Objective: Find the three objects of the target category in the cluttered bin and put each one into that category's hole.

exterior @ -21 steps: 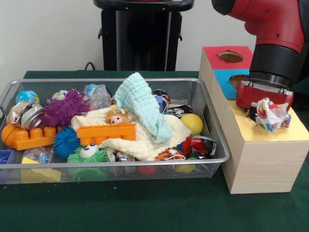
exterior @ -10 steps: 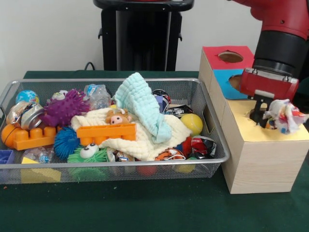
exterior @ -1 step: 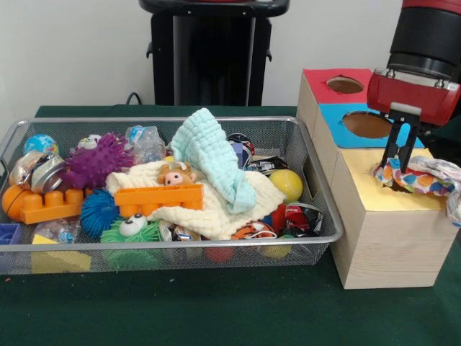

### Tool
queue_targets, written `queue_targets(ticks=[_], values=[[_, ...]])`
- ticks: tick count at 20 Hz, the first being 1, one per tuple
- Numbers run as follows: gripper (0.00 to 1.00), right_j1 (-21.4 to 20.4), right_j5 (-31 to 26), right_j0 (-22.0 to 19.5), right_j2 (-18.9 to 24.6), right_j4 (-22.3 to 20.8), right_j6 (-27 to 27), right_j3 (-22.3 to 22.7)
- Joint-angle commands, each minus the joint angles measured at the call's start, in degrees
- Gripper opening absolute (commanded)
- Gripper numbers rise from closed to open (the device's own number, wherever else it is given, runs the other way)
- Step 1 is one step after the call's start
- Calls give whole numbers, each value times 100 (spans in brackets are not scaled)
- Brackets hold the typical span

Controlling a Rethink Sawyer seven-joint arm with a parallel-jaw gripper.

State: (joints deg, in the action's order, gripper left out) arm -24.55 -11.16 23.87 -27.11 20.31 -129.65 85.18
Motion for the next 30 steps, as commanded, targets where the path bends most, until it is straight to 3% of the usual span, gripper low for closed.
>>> queue_targets(ticks=[1,16,30], values=[[0,107,209,-264,560,-421,-471,607],[0,368,782,-265,614,-497,-685,675],[0,836,4,379,-162,-12,-963,46]])
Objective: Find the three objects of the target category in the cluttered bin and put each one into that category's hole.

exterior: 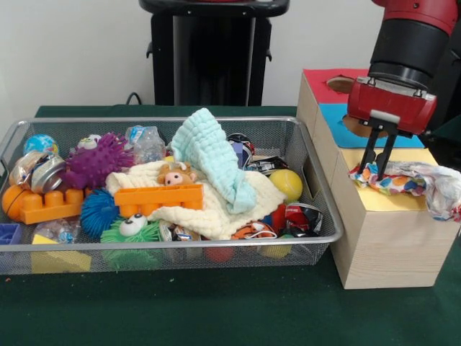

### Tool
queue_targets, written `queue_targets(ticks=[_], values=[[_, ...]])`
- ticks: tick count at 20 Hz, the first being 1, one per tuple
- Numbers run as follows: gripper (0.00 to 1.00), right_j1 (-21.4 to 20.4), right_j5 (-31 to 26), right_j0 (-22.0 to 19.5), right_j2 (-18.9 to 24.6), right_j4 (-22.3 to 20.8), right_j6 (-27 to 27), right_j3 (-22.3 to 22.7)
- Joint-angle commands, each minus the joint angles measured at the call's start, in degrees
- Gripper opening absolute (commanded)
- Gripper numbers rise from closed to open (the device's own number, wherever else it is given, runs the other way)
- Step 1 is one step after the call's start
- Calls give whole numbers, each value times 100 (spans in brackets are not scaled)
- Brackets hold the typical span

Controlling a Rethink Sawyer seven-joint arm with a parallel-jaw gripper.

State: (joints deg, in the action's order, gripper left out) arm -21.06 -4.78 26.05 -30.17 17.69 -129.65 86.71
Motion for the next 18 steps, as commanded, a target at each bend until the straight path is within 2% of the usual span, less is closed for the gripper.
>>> queue_targets(ticks=[1,10,18], values=[[0,501,-698,199,102,274,-977,-126],[0,596,-1165,415,-218,492,-1023,-323],[0,726,-1593,582,-506,679,-1169,-697]])
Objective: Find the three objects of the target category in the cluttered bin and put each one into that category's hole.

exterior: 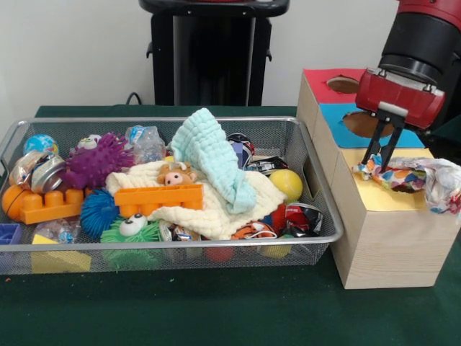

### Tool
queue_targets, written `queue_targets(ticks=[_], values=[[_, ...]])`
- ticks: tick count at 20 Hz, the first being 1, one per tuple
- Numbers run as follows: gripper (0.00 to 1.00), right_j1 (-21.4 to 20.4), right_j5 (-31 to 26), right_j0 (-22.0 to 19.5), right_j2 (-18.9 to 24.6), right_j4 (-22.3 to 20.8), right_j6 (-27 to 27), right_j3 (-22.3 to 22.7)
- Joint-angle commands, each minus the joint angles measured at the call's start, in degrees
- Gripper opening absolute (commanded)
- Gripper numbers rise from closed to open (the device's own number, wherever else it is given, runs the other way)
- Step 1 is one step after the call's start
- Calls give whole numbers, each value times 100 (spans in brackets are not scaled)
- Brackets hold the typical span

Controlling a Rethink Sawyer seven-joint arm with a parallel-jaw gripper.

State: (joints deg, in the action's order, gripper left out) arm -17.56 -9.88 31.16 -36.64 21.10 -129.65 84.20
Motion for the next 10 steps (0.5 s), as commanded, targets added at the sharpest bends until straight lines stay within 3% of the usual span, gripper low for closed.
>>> queue_targets(ticks=[1,10], values=[[0,400,-1117,80,116,355,-1183,-478],[0,485,-1028,147,75,418,-1207,-503]])
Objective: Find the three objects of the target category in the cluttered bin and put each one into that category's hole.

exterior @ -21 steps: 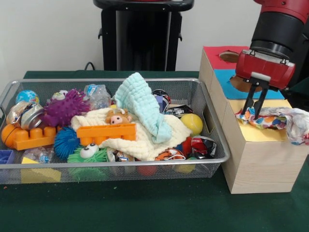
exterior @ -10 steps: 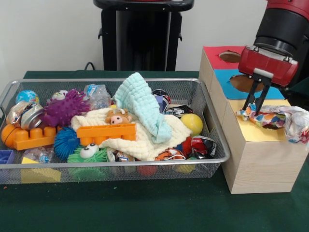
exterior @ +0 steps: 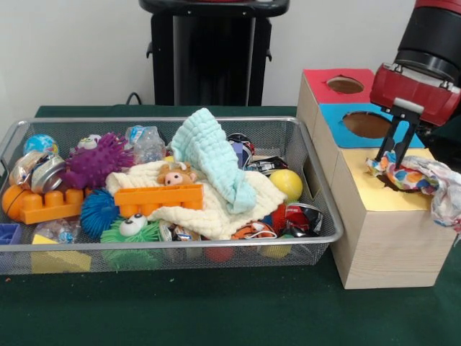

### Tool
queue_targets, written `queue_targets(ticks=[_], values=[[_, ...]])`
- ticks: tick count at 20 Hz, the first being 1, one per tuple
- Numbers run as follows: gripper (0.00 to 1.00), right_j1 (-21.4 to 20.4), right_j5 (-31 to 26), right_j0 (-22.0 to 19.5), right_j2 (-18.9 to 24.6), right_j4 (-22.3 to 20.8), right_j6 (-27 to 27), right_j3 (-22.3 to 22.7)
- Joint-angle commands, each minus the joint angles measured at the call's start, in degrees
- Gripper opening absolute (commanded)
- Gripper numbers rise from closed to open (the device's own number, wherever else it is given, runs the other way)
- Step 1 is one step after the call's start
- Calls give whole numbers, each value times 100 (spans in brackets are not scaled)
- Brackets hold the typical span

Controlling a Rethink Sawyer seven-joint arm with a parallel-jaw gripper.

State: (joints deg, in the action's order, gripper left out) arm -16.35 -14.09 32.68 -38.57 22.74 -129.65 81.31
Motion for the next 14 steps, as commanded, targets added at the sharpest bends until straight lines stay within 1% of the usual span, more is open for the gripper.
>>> queue_targets(ticks=[1,4,8,12,14], values=[[0,379,-610,0,268,262,-1208,-224],[0,421,-549,25,250,309,-1252,-222],[0,579,-423,64,217,445,-1361,-293],[0,639,-201,14,347,528,-1350,-202],[0,700,98,-27,462,576,-1367,-109]])
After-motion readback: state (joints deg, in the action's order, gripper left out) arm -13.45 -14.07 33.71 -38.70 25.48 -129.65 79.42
